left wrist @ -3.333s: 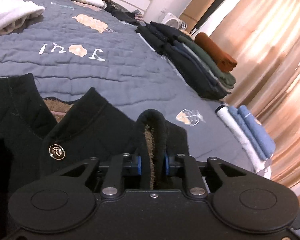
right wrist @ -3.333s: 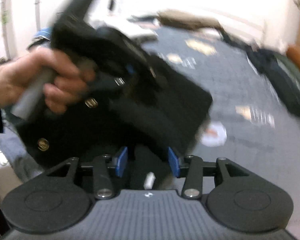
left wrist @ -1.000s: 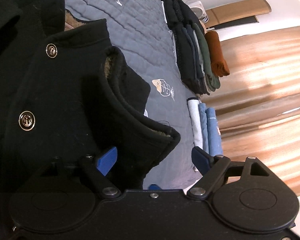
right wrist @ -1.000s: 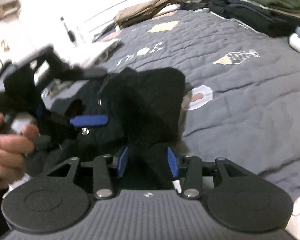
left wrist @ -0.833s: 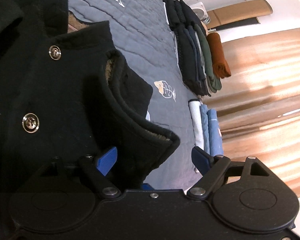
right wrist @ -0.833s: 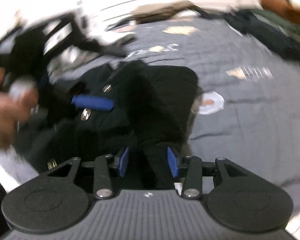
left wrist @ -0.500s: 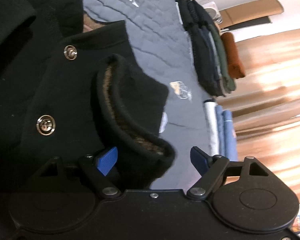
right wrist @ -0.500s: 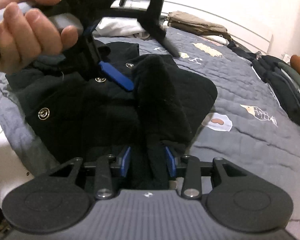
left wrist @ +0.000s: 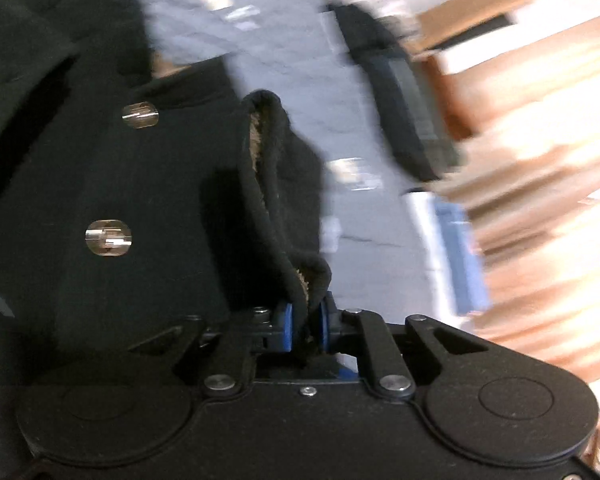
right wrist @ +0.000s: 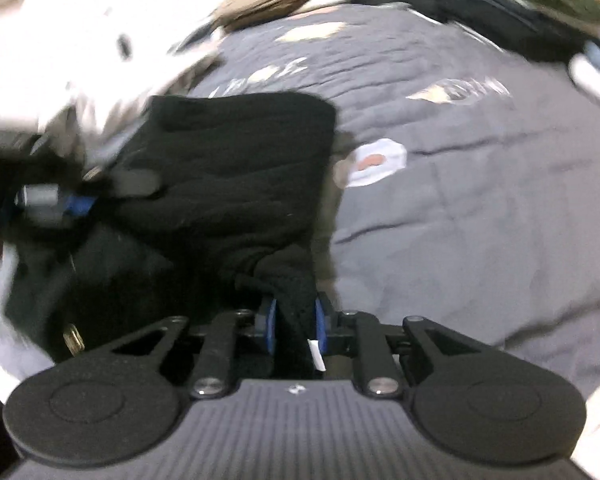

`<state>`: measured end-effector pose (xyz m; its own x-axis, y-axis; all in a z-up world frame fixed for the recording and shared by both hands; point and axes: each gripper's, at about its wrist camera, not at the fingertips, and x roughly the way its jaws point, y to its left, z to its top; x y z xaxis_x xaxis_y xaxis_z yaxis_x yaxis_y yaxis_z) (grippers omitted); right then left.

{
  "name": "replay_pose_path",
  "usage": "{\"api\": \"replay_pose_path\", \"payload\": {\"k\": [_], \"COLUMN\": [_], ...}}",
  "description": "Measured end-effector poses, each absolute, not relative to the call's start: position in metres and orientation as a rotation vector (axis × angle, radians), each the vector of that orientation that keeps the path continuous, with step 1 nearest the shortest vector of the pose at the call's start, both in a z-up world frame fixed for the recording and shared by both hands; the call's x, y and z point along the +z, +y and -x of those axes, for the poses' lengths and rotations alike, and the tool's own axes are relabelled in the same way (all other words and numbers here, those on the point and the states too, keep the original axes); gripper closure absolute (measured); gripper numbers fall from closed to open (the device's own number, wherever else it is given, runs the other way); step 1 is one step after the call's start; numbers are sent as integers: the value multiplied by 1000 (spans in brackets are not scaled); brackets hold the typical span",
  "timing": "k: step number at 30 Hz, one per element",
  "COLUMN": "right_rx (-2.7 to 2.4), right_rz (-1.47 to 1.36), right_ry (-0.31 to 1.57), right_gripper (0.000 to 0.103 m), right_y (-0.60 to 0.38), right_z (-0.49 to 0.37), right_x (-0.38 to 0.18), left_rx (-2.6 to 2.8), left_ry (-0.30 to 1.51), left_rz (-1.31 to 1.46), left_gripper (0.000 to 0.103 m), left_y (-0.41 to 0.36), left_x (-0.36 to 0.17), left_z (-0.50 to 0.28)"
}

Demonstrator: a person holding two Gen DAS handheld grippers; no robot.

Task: Fold clothes

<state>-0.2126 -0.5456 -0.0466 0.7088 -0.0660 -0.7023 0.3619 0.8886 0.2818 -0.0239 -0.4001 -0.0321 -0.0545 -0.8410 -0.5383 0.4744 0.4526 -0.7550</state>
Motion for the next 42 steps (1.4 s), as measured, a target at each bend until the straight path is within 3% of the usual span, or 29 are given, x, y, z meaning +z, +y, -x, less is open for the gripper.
{"api": "replay_pose_path", "payload": {"k": [4,8,12,13,16,19,23,31,34,39,42], "right_rx": [-279,-322,-312,-310,-308,-295,-272,-127,-71,-55,-51], "right_rz": [-522,-548,-621,-606,-556,-508,-515,-836,-841,-790,-763], "right_ry": [706,791,794,805,840,862,828,503,508,673,689], "right_gripper": [86,86,86,85,78,70,67,65,65,65,65], "right_y": [-560,-564,-572,-571,-567,-563,-568,-588,-574,-558,-555], "right_z": [223,217,220,221,222,226,239,232,200,160,157], "right_x": [-41,-62,-67,-66,-64,-55,-32,-10,-15,-44,-53], "left_rx": [-1146,-960,-975,-994,-1043,-1033,-986,-963,-961,-939,-940], "left_ry": [1171,1360,1373,1356,1319,1185,1190,1188,1201,1139,1068], "left_rz": [367,302,340,323,215,96,82,30,83,227,253], "left_gripper": [90,86,86,83,59,50,50,49,49,49,44], "left_y": [-410,-420,-418,-419,-421,-411,-400,-403,-395,-371,-372], "left_x": [-35,-92,-92,-84,-59,-37,-43,-44,-42,-23,-14], "left_z": [33,19,14,16,21,21,13,14,7,-16,-23]}}
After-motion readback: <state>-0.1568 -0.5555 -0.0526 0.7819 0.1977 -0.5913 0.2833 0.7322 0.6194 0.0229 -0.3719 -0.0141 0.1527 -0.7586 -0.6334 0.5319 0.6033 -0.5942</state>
